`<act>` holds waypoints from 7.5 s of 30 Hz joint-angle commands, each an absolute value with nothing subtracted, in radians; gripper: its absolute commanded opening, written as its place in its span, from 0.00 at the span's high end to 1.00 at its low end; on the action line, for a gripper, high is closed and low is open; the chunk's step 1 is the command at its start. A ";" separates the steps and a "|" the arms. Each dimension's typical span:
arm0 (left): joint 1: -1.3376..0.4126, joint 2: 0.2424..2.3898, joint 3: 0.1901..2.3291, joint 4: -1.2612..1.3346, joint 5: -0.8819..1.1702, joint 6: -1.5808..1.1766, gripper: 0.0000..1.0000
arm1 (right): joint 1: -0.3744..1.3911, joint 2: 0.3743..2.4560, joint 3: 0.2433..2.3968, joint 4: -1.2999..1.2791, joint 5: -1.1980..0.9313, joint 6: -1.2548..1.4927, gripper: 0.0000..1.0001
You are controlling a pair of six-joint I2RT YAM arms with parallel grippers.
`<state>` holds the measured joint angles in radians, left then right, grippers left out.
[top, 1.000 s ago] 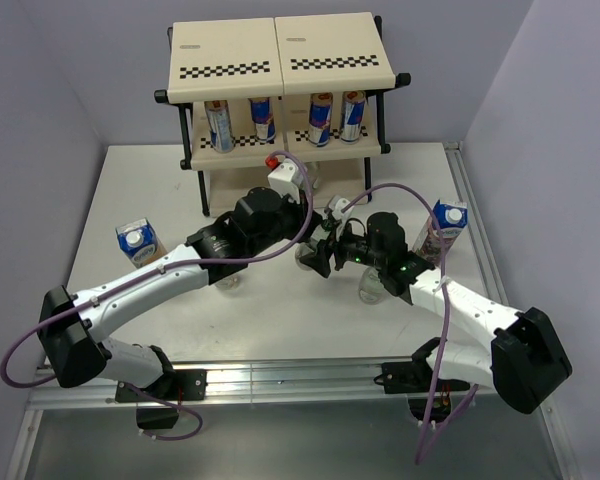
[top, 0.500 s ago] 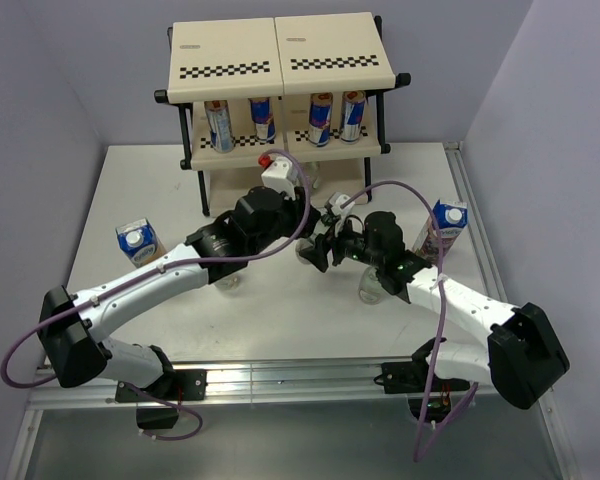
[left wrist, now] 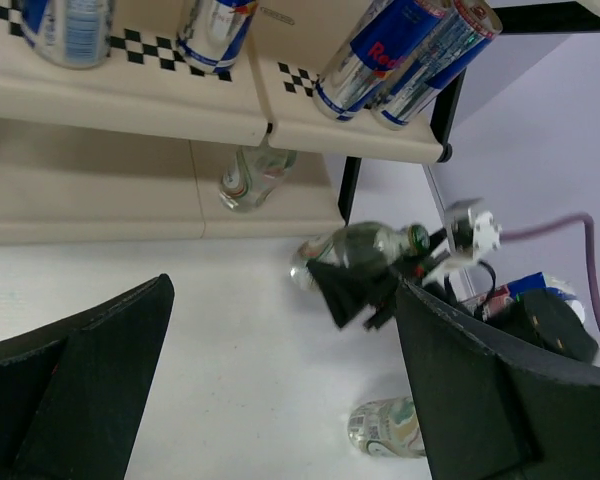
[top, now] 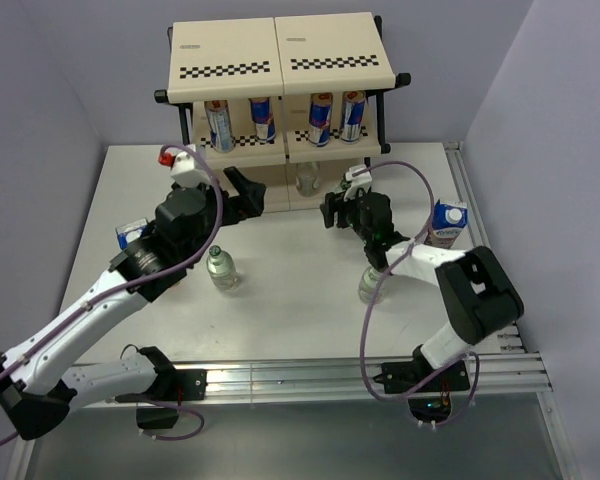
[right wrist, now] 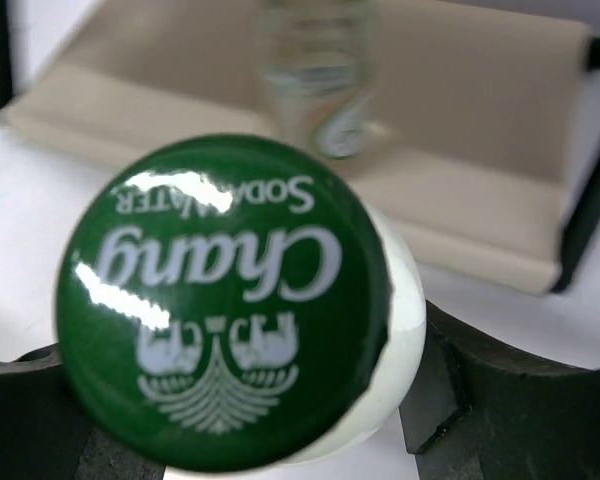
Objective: Place and organize the beverage onto the shelf
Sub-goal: Place the drink on the shelf.
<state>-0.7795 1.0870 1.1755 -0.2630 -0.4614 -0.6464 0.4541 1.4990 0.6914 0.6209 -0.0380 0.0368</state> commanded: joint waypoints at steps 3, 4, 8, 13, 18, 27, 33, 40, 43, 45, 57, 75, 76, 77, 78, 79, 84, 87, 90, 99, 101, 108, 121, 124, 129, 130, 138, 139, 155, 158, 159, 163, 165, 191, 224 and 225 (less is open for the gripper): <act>-0.778 0.954 1.068 -0.298 -0.488 -0.617 0.01 | 0.396 1.614 0.851 0.985 0.068 0.064 1.00; -0.778 0.939 1.059 -0.308 -0.491 -0.611 0.01 | 0.390 1.633 0.870 0.985 0.069 0.066 1.00; -0.773 0.874 1.040 -0.362 -0.492 -0.589 0.01 | 0.376 1.747 0.968 0.930 0.078 0.064 1.00; -0.773 0.792 1.025 -0.413 -0.520 -0.563 0.00 | 0.368 1.810 1.048 0.878 0.092 0.080 1.00; -0.773 0.738 1.022 -0.442 -0.541 -0.546 0.01 | 0.362 1.861 1.103 0.818 0.115 0.094 1.00; -0.773 0.709 1.028 -0.442 -0.537 -0.525 0.00 | 0.354 1.920 1.144 0.764 0.137 0.101 1.00; -0.773 0.715 1.025 -0.437 -0.531 -0.518 0.00 | 0.351 1.914 1.150 0.743 0.155 0.095 1.00; -0.773 0.710 1.025 -0.425 -0.523 -0.515 0.00 | 0.342 1.884 1.100 0.744 0.170 0.124 1.00; -0.775 0.710 1.028 -0.428 -0.520 -0.517 0.00 | 0.333 1.888 1.101 0.744 0.158 0.129 1.00; -0.773 0.704 1.029 -0.426 -0.523 -0.515 0.01 | 0.333 1.898 1.130 0.712 0.156 0.126 1.00; -0.773 0.690 1.034 -0.403 -0.518 -0.491 0.01 | 0.331 1.931 1.187 0.676 0.178 0.135 0.95; -0.773 0.637 1.022 -0.368 -0.489 -0.488 0.01 | 0.331 1.967 1.233 0.689 0.166 0.186 0.85; -0.775 0.634 1.022 -0.365 -0.489 -0.489 0.01 | 0.331 1.970 1.244 0.683 0.164 0.184 0.84; -0.773 0.630 1.023 -0.364 -0.488 -0.486 0.01 | 0.331 1.974 1.252 0.664 0.164 0.184 0.81; -0.773 0.630 1.023 -0.362 -0.488 -0.485 0.00 | 0.331 1.980 1.261 0.654 0.172 0.187 0.75; -0.773 0.630 1.025 -0.362 -0.488 -0.483 0.00 | 0.331 1.983 1.273 0.647 0.170 0.189 0.75; -0.773 0.623 1.029 -0.365 -0.489 -0.480 0.00 | 0.331 1.988 1.285 0.624 0.167 0.184 0.75; -0.773 0.617 1.029 -0.364 -0.486 -0.480 0.01 | 0.330 1.993 1.296 0.612 0.164 0.184 0.73; -0.773 0.612 1.034 -0.362 -0.486 -0.476 0.00 | 0.331 1.988 1.292 0.612 0.160 0.183 0.73; -0.773 0.607 1.031 -0.356 -0.480 -0.469 0.00 | 0.330 1.996 1.308 0.577 0.146 0.176 0.65; -0.773 0.604 1.031 -0.357 -0.483 -0.469 0.00 | 0.330 1.999 1.324 0.555 0.144 0.176 0.64; -0.773 0.600 1.032 -0.360 -0.485 -0.463 0.01 | 0.330 2.000 1.327 0.545 0.127 0.170 0.59; -0.775 0.597 1.031 -0.360 -0.485 -0.459 0.01 | 0.330 2.005 1.342 0.522 0.110 0.163 0.52; -0.773 0.598 1.029 -0.359 -0.485 -0.457 0.00 | 0.330 2.008 1.348 0.518 0.098 0.158 0.52; -0.773 0.598 1.029 -0.354 -0.482 -0.454 0.00 | 0.330 2.016 1.365 0.497 0.091 0.156 0.50; -0.773 0.600 1.029 -0.354 -0.482 -0.454 0.01 | 0.330 2.016 1.367 0.495 0.091 0.155 0.50; -0.775 0.604 1.031 -0.356 -0.482 -0.448 0.01 | 0.330 2.025 1.387 0.469 0.081 0.153 0.48; -0.773 0.601 1.031 -0.356 -0.482 -0.449 0.01 | 0.330 2.023 1.385 0.474 0.081 0.153 0.48; -0.773 0.603 1.025 -0.351 -0.485 -0.445 0.01 | 0.325 2.033 1.407 0.446 0.057 0.152 0.43; -0.773 0.601 1.023 -0.353 -0.486 -0.445 0.01 | 0.324 2.036 1.413 0.439 0.052 0.153 0.39; -0.773 0.603 1.022 -0.351 -0.486 -0.445 0.01 | 0.322 2.036 1.411 0.439 0.048 0.155 0.39; -0.773 0.601 1.020 -0.350 -0.486 -0.445 0.01 | 0.316 2.036 1.413 0.434 0.022 0.156 0.38; -0.773 0.601 1.020 -0.351 -0.486 -0.445 0.01 | 0.316 2.037 1.416 0.431 0.023 0.163 0.38; -0.773 0.603 1.015 -0.351 -0.488 -0.445 0.00 | 0.301 2.037 1.419 0.414 -0.028 0.179 0.27; -0.773 0.607 1.019 -0.348 -0.486 -0.443 0.01 | 0.270 2.016 1.375 0.440 -0.042 0.247 0.55; -0.773 0.607 1.016 -0.345 -0.485 -0.443 0.00 | 0.271 2.010 1.349 0.481 -0.014 0.274 0.59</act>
